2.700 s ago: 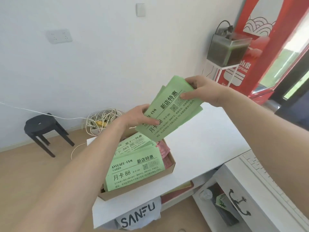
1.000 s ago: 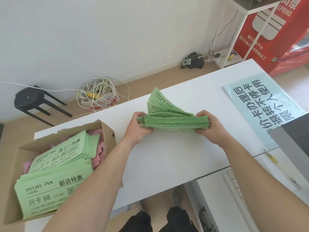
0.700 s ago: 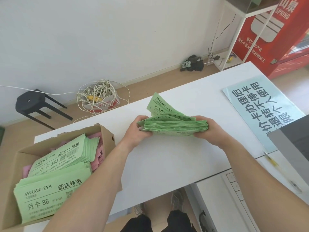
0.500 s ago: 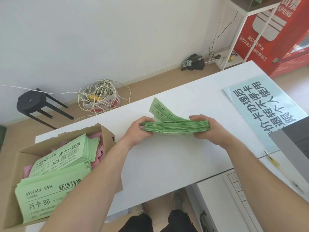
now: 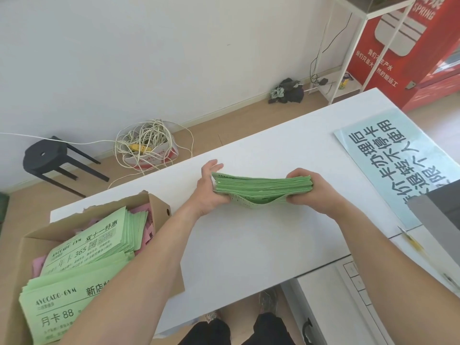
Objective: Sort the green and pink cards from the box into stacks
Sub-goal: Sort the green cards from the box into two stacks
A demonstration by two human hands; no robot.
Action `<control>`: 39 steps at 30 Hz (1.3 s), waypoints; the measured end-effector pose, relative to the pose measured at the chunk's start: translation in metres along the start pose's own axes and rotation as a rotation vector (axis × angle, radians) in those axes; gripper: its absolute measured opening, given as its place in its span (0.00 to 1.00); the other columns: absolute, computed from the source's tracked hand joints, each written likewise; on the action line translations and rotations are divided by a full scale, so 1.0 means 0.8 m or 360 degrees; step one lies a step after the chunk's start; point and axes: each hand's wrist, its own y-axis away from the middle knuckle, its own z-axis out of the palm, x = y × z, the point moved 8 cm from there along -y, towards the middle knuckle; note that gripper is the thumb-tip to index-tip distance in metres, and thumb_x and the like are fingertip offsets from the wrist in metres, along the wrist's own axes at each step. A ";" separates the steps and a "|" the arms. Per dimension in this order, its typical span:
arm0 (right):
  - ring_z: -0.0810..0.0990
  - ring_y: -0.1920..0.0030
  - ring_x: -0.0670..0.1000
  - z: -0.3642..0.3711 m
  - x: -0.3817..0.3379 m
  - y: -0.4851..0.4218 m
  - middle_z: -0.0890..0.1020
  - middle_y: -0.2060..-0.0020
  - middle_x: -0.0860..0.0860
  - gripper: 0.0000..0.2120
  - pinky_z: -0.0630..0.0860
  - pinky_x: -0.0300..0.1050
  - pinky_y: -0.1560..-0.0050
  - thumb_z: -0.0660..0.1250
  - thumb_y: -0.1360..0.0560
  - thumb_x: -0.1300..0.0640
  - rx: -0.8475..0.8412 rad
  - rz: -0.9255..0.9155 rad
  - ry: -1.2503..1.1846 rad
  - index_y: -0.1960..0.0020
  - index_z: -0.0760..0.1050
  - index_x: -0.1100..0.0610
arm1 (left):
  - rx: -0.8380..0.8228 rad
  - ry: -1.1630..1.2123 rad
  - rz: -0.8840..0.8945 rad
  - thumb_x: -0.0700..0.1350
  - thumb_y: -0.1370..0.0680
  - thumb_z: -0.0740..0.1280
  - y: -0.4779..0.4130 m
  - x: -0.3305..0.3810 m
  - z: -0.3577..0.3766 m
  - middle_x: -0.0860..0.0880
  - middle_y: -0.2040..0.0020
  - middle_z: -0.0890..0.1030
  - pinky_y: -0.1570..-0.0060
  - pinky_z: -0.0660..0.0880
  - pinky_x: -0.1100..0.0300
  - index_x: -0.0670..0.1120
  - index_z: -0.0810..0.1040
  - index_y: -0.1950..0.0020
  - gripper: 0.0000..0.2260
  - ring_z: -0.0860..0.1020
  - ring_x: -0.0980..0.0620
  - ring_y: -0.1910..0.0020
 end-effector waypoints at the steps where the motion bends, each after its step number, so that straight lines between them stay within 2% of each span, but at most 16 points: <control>1: 0.77 0.61 0.50 -0.002 0.000 -0.001 0.79 0.61 0.53 0.14 0.76 0.44 0.58 0.73 0.35 0.67 0.0017 0.0002 -0.0008 0.50 0.76 0.61 | -0.0020 0.0021 0.0023 0.46 0.41 0.74 -0.002 0.005 0.001 0.52 0.36 0.74 0.41 0.73 0.56 0.55 0.64 0.31 0.39 0.75 0.54 0.43; 3: 0.79 0.59 0.50 -0.005 0.003 -0.001 0.80 0.60 0.54 0.15 0.78 0.46 0.57 0.74 0.35 0.67 0.0075 0.0015 -0.0055 0.50 0.76 0.61 | 0.0010 0.0043 0.0032 0.43 0.39 0.74 -0.003 0.011 -0.002 0.54 0.47 0.79 0.48 0.75 0.59 0.56 0.72 0.42 0.27 0.78 0.59 0.52; 5: 0.80 0.58 0.50 -0.005 0.008 0.002 0.81 0.58 0.54 0.17 0.79 0.47 0.55 0.75 0.36 0.67 0.0164 0.0027 -0.0099 0.49 0.76 0.59 | 0.0073 0.0102 0.0030 0.37 0.36 0.74 -0.001 0.010 -0.003 0.54 0.52 0.79 0.53 0.73 0.65 0.53 0.74 0.47 0.22 0.77 0.65 0.57; 7: 0.82 0.56 0.49 -0.002 0.011 0.008 0.83 0.57 0.53 0.19 0.80 0.46 0.53 0.77 0.33 0.71 0.0301 0.0009 -0.0122 0.47 0.76 0.58 | 0.0131 0.0167 0.0027 0.34 0.35 0.75 0.005 0.008 0.002 0.55 0.52 0.80 0.53 0.72 0.68 0.51 0.74 0.46 0.23 0.77 0.68 0.57; 9: 0.83 0.56 0.48 0.003 0.012 0.013 0.84 0.56 0.53 0.17 0.80 0.44 0.54 0.74 0.30 0.74 0.0417 -0.0022 -0.0157 0.46 0.76 0.62 | 0.0198 0.0250 0.0001 0.37 0.35 0.74 0.012 0.004 0.010 0.55 0.51 0.81 0.53 0.73 0.70 0.51 0.74 0.45 0.22 0.78 0.64 0.55; 12: 0.83 0.57 0.47 0.006 -0.002 0.014 0.83 0.57 0.52 0.16 0.79 0.41 0.57 0.73 0.29 0.75 0.0489 -0.0086 -0.0129 0.48 0.75 0.61 | 0.0306 0.0346 -0.0048 0.32 0.29 0.71 0.018 0.002 0.015 0.54 0.52 0.83 0.53 0.75 0.69 0.52 0.75 0.45 0.19 0.80 0.59 0.54; 15: 0.82 0.56 0.48 0.003 -0.015 0.010 0.84 0.56 0.52 0.16 0.79 0.42 0.56 0.74 0.30 0.73 0.0541 -0.0152 -0.0082 0.48 0.75 0.59 | 0.0374 0.0382 -0.0029 0.32 0.27 0.70 0.016 0.003 0.008 0.56 0.52 0.83 0.53 0.74 0.71 0.56 0.75 0.47 0.20 0.80 0.64 0.56; 18: 0.84 0.54 0.47 0.004 -0.002 0.012 0.85 0.54 0.51 0.18 0.80 0.45 0.53 0.75 0.30 0.72 0.0559 -0.0085 -0.0074 0.45 0.77 0.59 | 0.0367 0.0311 -0.0017 0.32 0.28 0.72 0.014 0.000 0.007 0.58 0.52 0.82 0.55 0.71 0.75 0.55 0.75 0.47 0.19 0.79 0.66 0.56; 21: 0.85 0.49 0.48 0.003 0.018 0.020 0.86 0.49 0.50 0.23 0.81 0.47 0.49 0.76 0.31 0.71 0.0544 0.0004 -0.0095 0.40 0.77 0.55 | 0.0310 0.0353 -0.0062 0.34 0.31 0.73 0.017 -0.009 0.015 0.51 0.49 0.83 0.52 0.75 0.69 0.55 0.74 0.47 0.21 0.81 0.59 0.53; 24: 0.85 0.47 0.49 0.004 0.022 0.020 0.85 0.49 0.50 0.26 0.81 0.50 0.46 0.77 0.32 0.70 0.0553 0.0024 -0.0059 0.40 0.75 0.52 | 0.0314 0.0438 -0.0074 0.37 0.35 0.70 0.017 -0.012 0.025 0.48 0.47 0.82 0.49 0.77 0.61 0.56 0.71 0.43 0.24 0.80 0.54 0.50; 26: 0.84 0.45 0.50 0.008 0.022 0.018 0.84 0.47 0.52 0.26 0.81 0.54 0.44 0.76 0.34 0.67 0.0596 0.0009 -0.0064 0.40 0.74 0.52 | 0.0385 0.0500 -0.0091 0.35 0.34 0.69 0.016 -0.007 0.031 0.51 0.48 0.81 0.50 0.77 0.62 0.53 0.70 0.41 0.25 0.79 0.55 0.50; 28: 0.82 0.43 0.50 0.009 0.021 0.019 0.81 0.43 0.53 0.26 0.80 0.55 0.42 0.73 0.36 0.63 0.0674 0.0020 -0.0035 0.41 0.74 0.45 | 0.0459 0.0532 -0.0119 0.34 0.32 0.70 0.014 -0.005 0.035 0.53 0.50 0.81 0.52 0.76 0.65 0.50 0.70 0.38 0.25 0.79 0.57 0.52; 30: 0.82 0.42 0.49 0.007 0.024 0.020 0.81 0.42 0.50 0.26 0.80 0.55 0.41 0.70 0.35 0.63 0.0702 0.0033 -0.0007 0.42 0.75 0.40 | 0.0462 0.0484 -0.0128 0.32 0.28 0.70 0.011 -0.004 0.036 0.56 0.51 0.81 0.54 0.73 0.70 0.50 0.69 0.38 0.24 0.79 0.61 0.53; 34: 0.83 0.45 0.48 0.003 0.021 0.017 0.84 0.48 0.46 0.22 0.80 0.54 0.42 0.69 0.28 0.70 0.0671 0.0036 0.0037 0.39 0.75 0.51 | 0.0396 0.0302 -0.0122 0.34 0.27 0.71 0.006 -0.006 0.027 0.55 0.50 0.82 0.50 0.74 0.62 0.51 0.70 0.41 0.21 0.81 0.54 0.50; 37: 0.82 0.48 0.46 -0.006 -0.007 -0.001 0.83 0.49 0.45 0.19 0.79 0.47 0.48 0.70 0.27 0.66 0.0649 0.0095 0.0158 0.40 0.73 0.53 | 0.0361 0.0219 -0.0184 0.37 0.28 0.74 -0.001 -0.004 0.009 0.54 0.49 0.83 0.47 0.77 0.56 0.50 0.73 0.42 0.19 0.81 0.53 0.48; 39: 0.81 0.49 0.49 -0.009 -0.028 -0.026 0.81 0.50 0.45 0.18 0.77 0.45 0.53 0.70 0.26 0.63 0.0591 0.0171 0.0255 0.38 0.71 0.55 | 0.0379 0.0205 -0.0253 0.40 0.28 0.75 -0.012 -0.002 -0.005 0.52 0.47 0.83 0.46 0.78 0.53 0.48 0.75 0.42 0.17 0.82 0.51 0.47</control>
